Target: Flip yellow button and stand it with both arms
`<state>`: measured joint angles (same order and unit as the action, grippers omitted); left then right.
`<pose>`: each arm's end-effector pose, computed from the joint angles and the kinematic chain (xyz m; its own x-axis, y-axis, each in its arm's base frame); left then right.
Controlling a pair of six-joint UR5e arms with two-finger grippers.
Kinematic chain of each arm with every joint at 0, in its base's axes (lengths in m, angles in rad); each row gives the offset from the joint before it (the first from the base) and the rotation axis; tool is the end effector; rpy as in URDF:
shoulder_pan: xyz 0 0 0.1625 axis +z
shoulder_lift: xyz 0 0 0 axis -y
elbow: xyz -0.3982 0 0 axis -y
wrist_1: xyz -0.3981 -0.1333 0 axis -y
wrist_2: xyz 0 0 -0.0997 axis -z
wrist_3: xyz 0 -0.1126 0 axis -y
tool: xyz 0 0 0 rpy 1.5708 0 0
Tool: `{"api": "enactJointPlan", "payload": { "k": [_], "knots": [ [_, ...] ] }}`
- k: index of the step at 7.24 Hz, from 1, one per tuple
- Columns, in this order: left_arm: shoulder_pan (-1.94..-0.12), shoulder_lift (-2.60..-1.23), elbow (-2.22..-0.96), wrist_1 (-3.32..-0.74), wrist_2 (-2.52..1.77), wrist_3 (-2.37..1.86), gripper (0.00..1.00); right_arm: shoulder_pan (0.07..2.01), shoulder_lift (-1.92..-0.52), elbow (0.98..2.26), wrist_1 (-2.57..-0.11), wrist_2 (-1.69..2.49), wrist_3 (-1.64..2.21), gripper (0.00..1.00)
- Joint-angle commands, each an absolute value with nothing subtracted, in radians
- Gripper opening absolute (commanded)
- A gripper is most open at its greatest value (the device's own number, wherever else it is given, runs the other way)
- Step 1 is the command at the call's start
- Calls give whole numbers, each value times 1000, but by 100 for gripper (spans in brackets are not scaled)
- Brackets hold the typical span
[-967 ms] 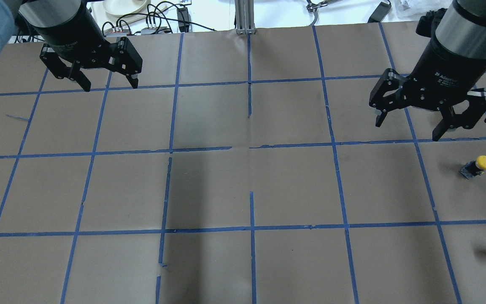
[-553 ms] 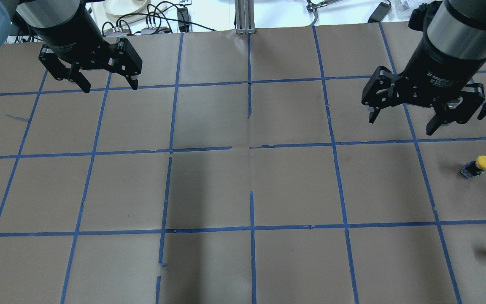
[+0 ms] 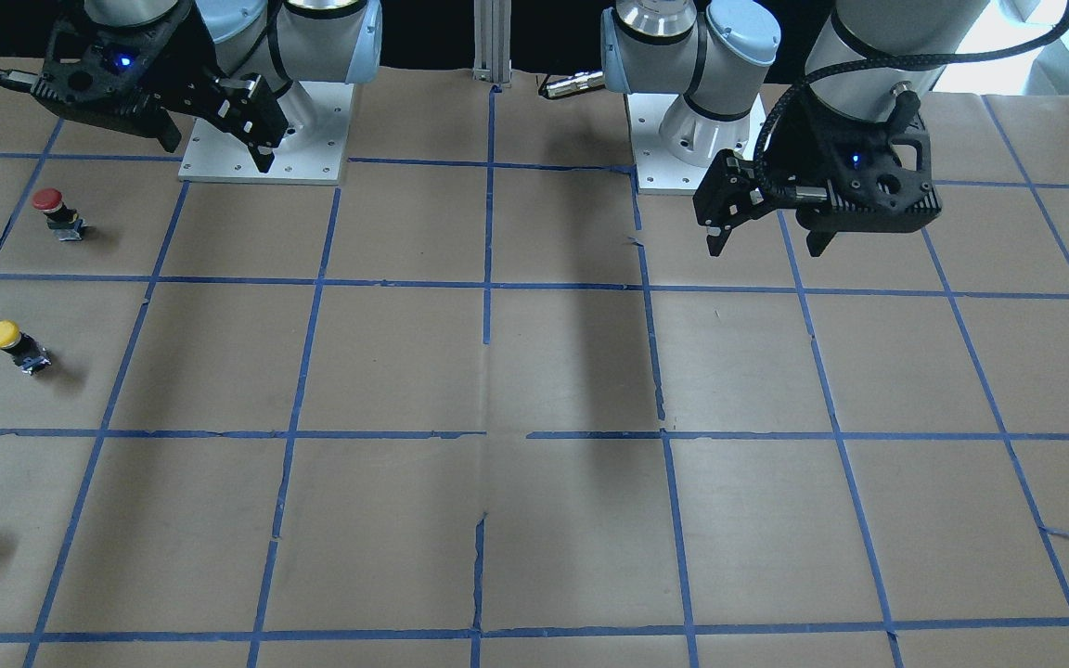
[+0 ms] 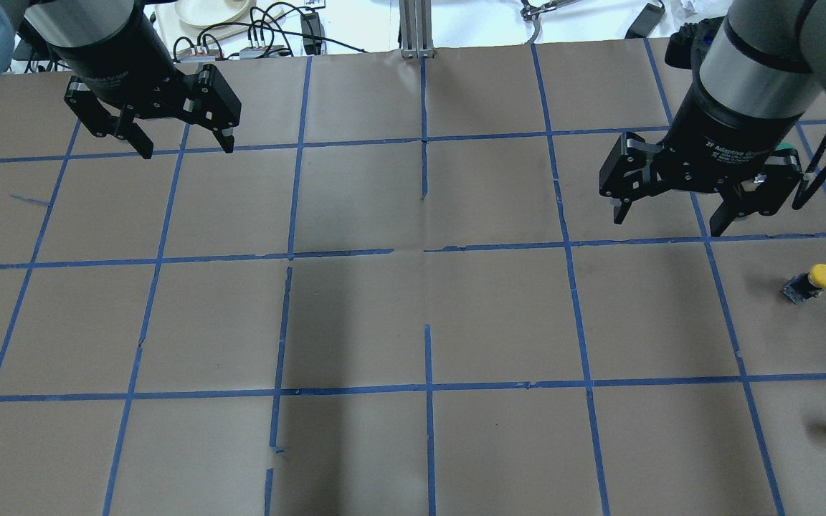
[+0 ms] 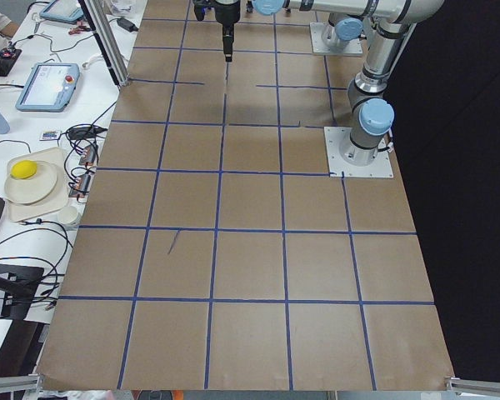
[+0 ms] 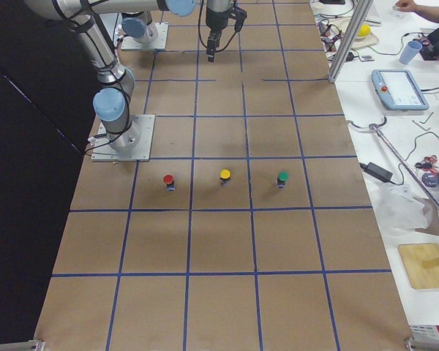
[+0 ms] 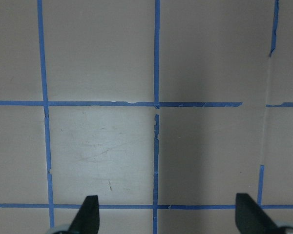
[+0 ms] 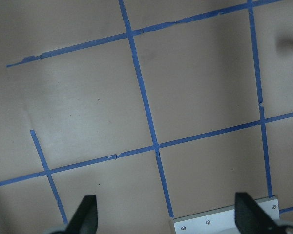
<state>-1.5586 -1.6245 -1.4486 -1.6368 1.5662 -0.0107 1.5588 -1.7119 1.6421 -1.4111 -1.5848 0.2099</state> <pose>-0.1275 -0.5201 0.4750 -0.9997 -0.0229 0.0046 -0.0229 0.9997 -0.0024 0.1266 -0.4319 0.4634 -0.9754 0.2180 0.0323 0.2200 0.9718 0.0849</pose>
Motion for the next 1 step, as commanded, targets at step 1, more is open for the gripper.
{"api": "enactJointPlan", "payload": {
  "k": [1],
  "knots": [
    [-1560,-1624,-1450,-1637,1566,-11,97,1562,-1712,1643,-1411,-1592,210,100]
  ]
}}
